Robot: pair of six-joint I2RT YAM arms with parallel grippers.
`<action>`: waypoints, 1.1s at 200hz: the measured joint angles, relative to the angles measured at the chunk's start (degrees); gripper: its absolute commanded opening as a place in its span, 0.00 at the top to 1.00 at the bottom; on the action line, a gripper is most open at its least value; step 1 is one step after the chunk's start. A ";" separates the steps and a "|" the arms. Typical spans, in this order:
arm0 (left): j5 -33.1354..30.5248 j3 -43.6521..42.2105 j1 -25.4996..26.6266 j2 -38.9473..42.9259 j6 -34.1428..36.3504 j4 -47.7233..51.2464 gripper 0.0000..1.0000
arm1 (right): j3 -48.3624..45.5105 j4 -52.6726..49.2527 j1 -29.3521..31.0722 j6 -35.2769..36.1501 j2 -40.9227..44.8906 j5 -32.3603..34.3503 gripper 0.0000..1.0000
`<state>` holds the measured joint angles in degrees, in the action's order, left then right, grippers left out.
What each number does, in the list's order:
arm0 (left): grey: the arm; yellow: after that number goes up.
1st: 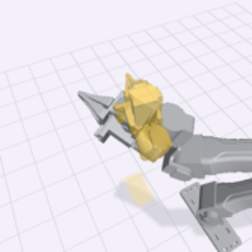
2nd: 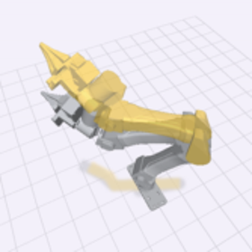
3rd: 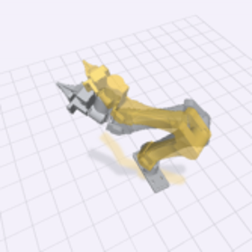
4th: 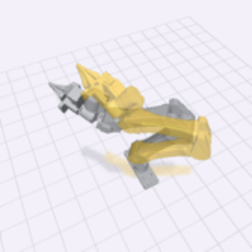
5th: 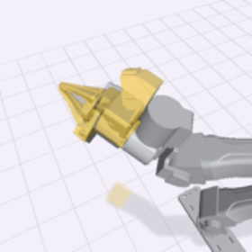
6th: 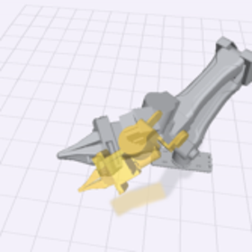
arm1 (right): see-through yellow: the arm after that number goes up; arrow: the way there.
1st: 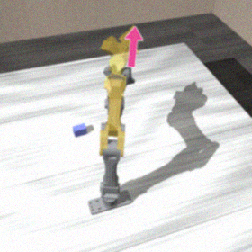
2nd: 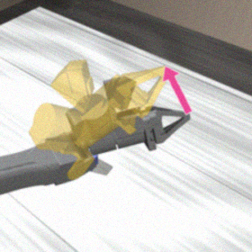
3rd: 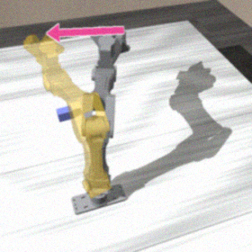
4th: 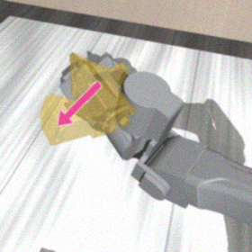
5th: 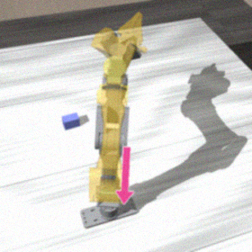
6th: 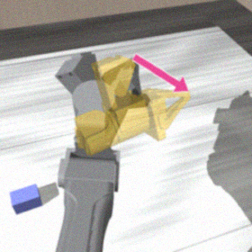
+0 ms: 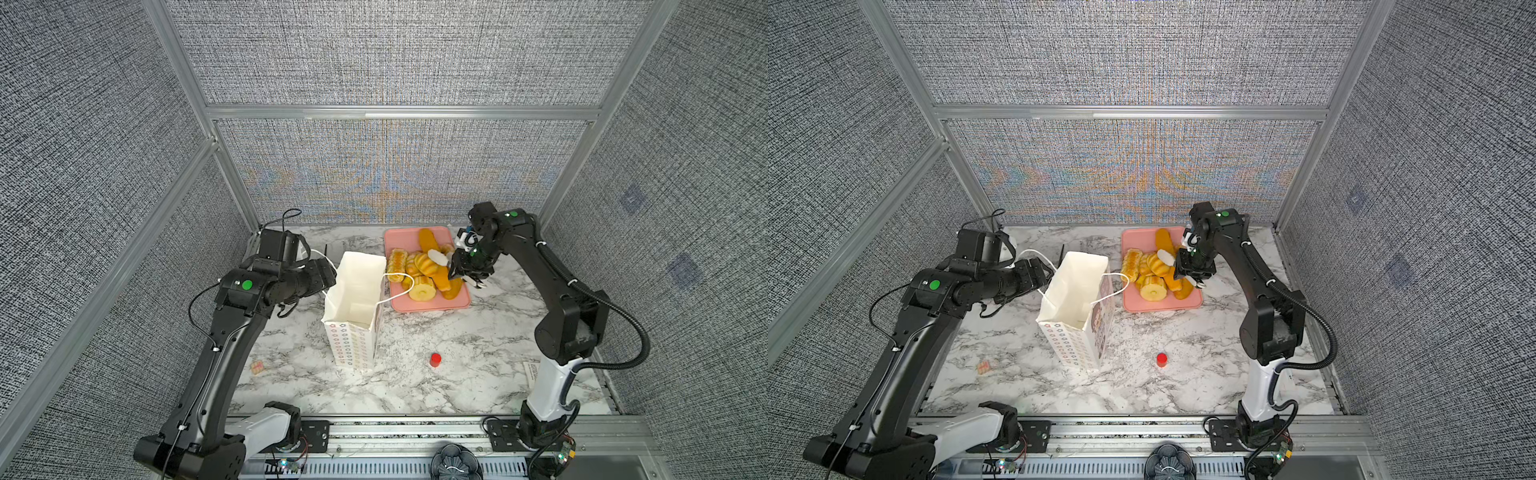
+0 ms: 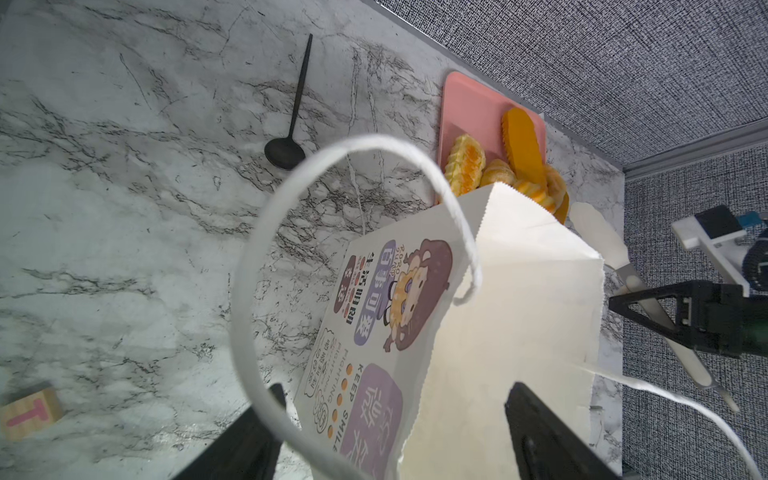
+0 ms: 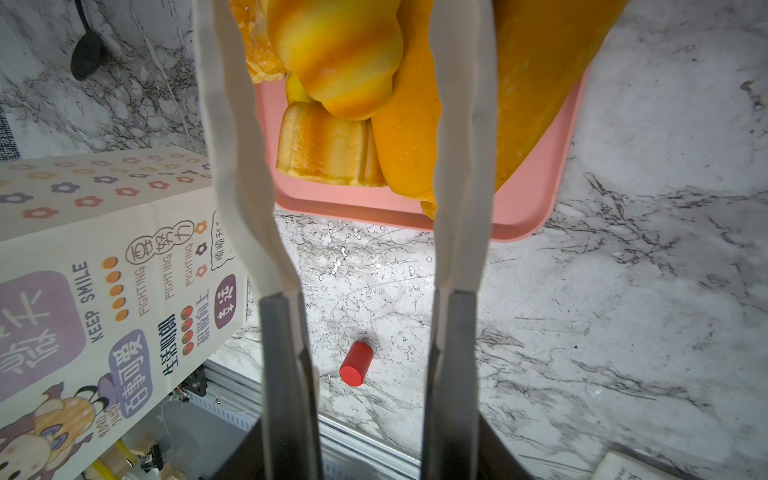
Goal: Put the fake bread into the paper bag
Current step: 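Lower the tongs and pinch the striped yellow bun with the right gripper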
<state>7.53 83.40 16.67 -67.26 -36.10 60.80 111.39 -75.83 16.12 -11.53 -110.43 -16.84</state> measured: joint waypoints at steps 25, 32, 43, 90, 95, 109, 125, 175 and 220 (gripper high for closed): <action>-0.04 -0.31 0.00 0.04 -0.37 -0.79 0.16 | 3.26 -1.18 0.76 0.81 -2.80 0.33 0.46; -0.04 -0.48 0.00 0.09 -0.39 -0.81 0.16 | 4.07 -1.51 0.85 0.98 -3.50 0.52 0.45; -0.07 -0.76 0.00 0.15 -0.61 -0.81 0.16 | 5.25 -2.05 1.16 1.33 -4.55 0.76 0.45; -0.31 -1.55 -0.04 0.42 -1.46 -1.18 0.16 | 8.79 -3.74 1.66 2.45 -8.07 1.66 0.41; -0.37 -1.62 -0.04 0.50 -1.46 -1.18 0.16 | 9.05 -3.89 1.75 2.49 -8.37 1.75 0.41; -0.50 -1.79 -0.04 0.63 -1.46 -1.27 0.16 | 9.66 -4.39 2.03 2.89 -9.18 1.88 0.39; -0.59 -1.84 -0.04 0.63 -1.46 -1.55 0.16 | 10.32 -4.70 2.27 3.10 -9.94 1.90 0.39; -1.16 -1.84 -0.04 0.57 -1.66 -2.03 0.16 | 12.83 -5.16 2.62 3.45 -12.44 2.60 0.39; -1.38 -1.84 -0.04 0.46 -1.68 -2.03 0.16 | 14.43 -5.53 2.67 3.74 -14.27 3.26 0.41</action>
<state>6.15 81.56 16.62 -66.81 -37.78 58.76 125.82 -81.36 18.79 -7.79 -124.70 -13.58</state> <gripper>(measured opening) 0.840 0.601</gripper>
